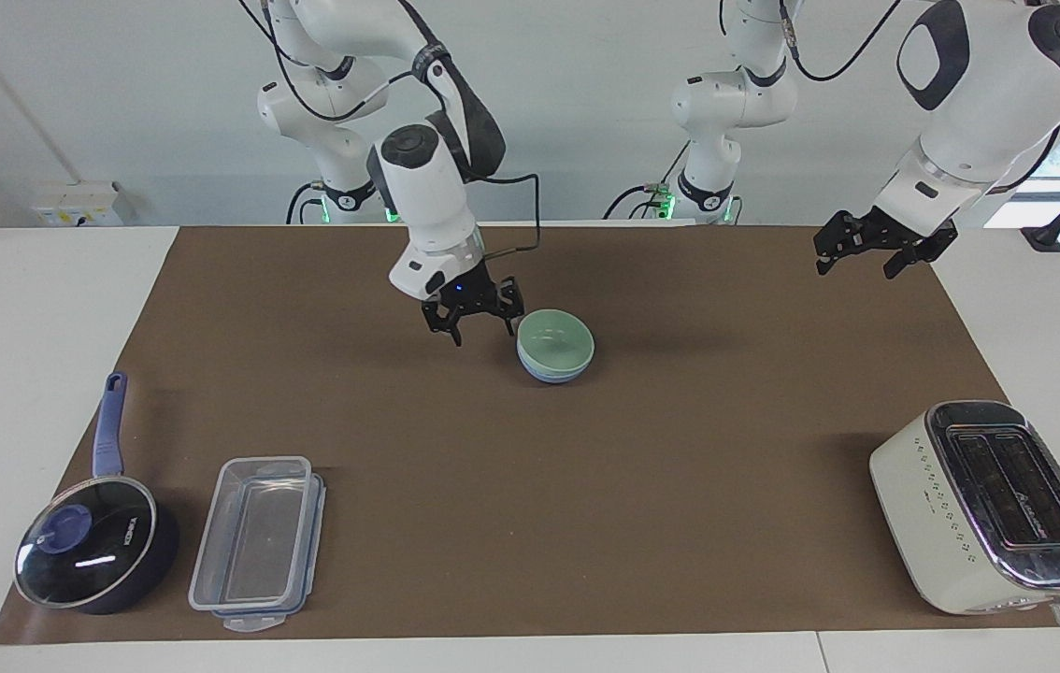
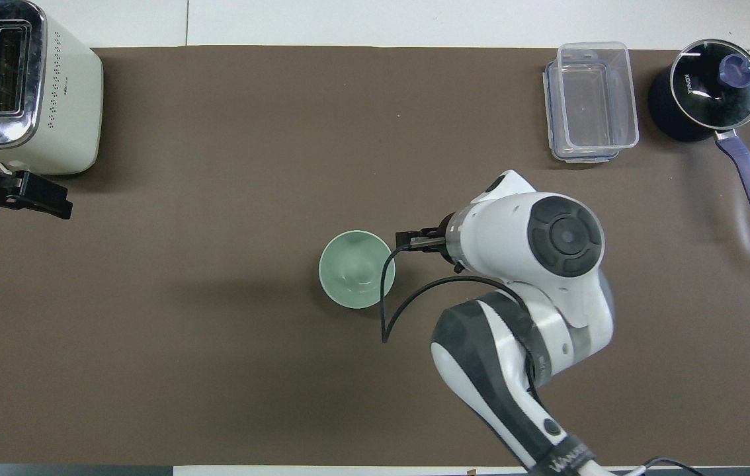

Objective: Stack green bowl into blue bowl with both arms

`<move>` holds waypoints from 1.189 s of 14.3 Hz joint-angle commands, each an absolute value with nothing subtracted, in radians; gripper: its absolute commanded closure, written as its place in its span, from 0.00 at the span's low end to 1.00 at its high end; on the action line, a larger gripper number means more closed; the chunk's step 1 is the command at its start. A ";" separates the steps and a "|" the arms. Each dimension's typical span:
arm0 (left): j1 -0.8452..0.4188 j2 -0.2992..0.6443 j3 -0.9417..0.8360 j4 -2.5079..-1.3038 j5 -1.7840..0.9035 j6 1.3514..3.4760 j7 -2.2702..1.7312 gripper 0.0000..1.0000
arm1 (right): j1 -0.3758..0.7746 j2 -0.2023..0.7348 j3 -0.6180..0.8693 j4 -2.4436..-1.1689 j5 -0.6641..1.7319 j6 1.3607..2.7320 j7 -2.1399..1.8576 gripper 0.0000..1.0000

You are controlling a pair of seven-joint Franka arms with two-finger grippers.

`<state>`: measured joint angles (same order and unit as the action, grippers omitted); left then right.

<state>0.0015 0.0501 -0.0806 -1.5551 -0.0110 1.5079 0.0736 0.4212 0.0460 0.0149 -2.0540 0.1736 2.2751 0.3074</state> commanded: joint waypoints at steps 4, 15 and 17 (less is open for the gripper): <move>-0.026 0.015 -0.077 -1.591 0.003 1.528 0.055 0.00 | 0.169 -0.074 0.018 -2.066 0.138 2.065 0.203 0.00; -0.029 -0.081 -0.071 -1.677 0.011 1.526 0.057 0.00 | -0.012 0.026 0.020 -1.757 -0.012 1.830 0.201 0.00; -0.037 -0.080 -0.069 -1.674 0.011 1.528 0.057 0.00 | -0.012 0.049 0.021 -1.700 -0.032 1.790 0.201 0.00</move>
<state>-0.0190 -0.0489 -0.0788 -1.6339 -0.0110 1.5081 0.0670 0.0014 -0.0073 0.0061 -1.7969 -0.0012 1.8436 0.2057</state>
